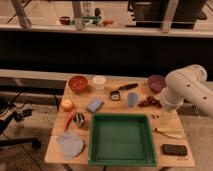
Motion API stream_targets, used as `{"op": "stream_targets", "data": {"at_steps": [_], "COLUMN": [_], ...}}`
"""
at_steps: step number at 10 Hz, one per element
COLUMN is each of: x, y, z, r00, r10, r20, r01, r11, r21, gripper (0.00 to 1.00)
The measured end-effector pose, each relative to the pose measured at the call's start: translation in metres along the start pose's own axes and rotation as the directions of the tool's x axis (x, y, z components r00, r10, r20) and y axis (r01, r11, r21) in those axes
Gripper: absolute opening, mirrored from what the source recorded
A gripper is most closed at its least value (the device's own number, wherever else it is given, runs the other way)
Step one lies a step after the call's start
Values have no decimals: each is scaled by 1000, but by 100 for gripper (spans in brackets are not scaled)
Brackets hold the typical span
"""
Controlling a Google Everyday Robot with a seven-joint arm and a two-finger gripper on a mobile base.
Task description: Place brush in purple bowl
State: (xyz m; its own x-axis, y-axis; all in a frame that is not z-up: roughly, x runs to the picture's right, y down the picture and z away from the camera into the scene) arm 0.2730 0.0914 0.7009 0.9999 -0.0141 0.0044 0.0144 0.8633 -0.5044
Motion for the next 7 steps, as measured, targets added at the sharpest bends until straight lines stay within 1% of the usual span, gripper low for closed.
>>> {"op": "stream_targets", "data": {"at_steps": [1,2,3,4,5,6,7], "x": [-13,-19,-24,-30,-46,-49,-47], "y": [-13,-22,-28,-39,-54,-58,-58], "z": [2,4,6,11,21,23,24], "r00": [999,998,996,994,988,986,986], "r10": [-28,-46,-51,-58,-68,-66,-64], "r20": [22,41,67,96,139,153,153], "r01": [27,44,48,54,65,63,62], "r11": [999,998,998,998,997,998,998], "r21": [23,38,43,46,29,24,20], "gripper": [80,80,80,80,80,80,80]}}
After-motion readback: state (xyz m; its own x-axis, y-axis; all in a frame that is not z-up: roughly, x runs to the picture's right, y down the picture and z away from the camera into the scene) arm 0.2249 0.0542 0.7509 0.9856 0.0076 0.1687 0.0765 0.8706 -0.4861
